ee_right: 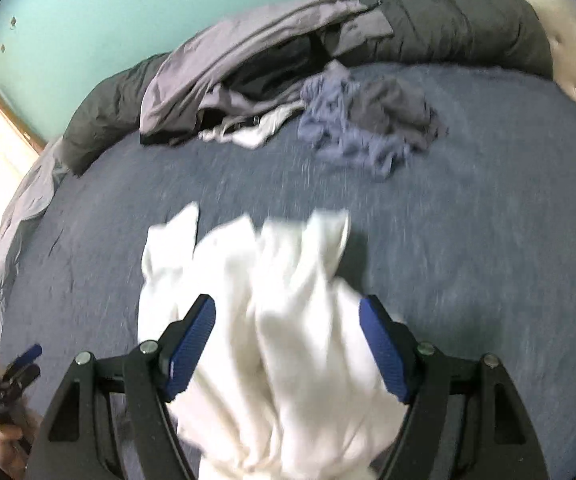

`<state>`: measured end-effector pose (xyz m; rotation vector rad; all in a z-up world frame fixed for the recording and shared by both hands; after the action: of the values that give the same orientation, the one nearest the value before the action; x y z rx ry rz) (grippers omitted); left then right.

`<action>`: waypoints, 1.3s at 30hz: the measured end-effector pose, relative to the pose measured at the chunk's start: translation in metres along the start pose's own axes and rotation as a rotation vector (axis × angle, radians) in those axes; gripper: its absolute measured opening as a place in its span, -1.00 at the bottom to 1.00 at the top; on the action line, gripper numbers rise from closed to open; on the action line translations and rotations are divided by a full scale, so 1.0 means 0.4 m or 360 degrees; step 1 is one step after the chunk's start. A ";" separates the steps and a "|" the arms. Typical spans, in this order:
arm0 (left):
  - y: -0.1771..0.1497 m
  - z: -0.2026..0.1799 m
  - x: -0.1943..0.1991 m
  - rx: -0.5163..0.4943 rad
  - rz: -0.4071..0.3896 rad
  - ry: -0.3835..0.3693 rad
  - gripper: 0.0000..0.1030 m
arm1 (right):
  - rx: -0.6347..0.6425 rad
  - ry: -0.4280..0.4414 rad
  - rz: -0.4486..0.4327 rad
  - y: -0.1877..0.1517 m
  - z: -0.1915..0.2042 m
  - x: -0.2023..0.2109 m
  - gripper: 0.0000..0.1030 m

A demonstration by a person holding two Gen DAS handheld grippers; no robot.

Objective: Fold clothes
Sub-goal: 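Grasp the white shirt edge with the right tool and drag it flat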

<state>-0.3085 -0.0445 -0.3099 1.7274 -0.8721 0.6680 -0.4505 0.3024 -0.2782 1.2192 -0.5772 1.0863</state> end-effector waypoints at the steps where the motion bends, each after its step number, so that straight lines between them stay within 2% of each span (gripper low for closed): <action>1: -0.009 0.001 0.011 0.0000 0.0003 0.0010 0.99 | -0.0009 0.0010 0.0003 -0.025 0.004 0.003 0.46; 11: -0.088 0.044 0.102 0.0068 -0.0066 0.0093 0.99 | -0.0075 0.0053 0.0022 -0.231 0.021 0.042 0.46; 16: -0.132 0.048 0.109 0.0108 -0.0063 0.0067 0.99 | -0.0173 0.0088 0.0042 -0.306 0.023 0.035 0.46; 18: -0.143 0.046 0.113 0.0093 -0.0065 0.0070 0.99 | -0.0207 0.0110 0.0026 -0.323 0.023 0.036 0.29; 20: -0.150 0.048 0.120 0.0083 -0.0072 0.0076 0.99 | -0.0213 0.0094 0.0019 -0.342 0.023 0.036 -0.16; 22: -0.154 0.052 0.127 0.0083 -0.0079 0.0070 0.99 | -0.0226 0.0094 0.0008 -0.359 0.024 0.040 -0.32; 23: -0.155 0.053 0.129 0.0085 -0.0081 0.0066 0.99 | -0.0233 0.0101 0.0003 -0.366 0.027 0.042 -0.49; 25: -0.160 0.055 0.135 0.0085 -0.0079 0.0055 0.99 | -0.0234 0.0118 -0.0006 -0.383 0.035 0.048 -0.71; 31: -0.164 0.066 0.154 0.0095 -0.0087 0.0035 0.99 | -0.0147 0.0210 0.0063 -0.463 0.112 0.039 -0.84; 39: -0.168 0.093 0.169 0.0135 -0.0086 0.0027 0.99 | 0.0068 0.0394 0.0181 -0.556 0.279 0.011 -0.85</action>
<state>-0.2139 -0.0826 -0.3051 1.8122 -0.7924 0.6912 -0.2300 0.2063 -0.3420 1.0782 -0.4382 1.3295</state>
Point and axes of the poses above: each gripper's, at about its wrist camera, not at the fingertips, and x roughly against the way its jaws point, z to its left, y to its top, the point moved 10 cm from there along -x, roughly the way its jaws point, and after that the axes turned 4 degrees about z, right-handed, at the moved point
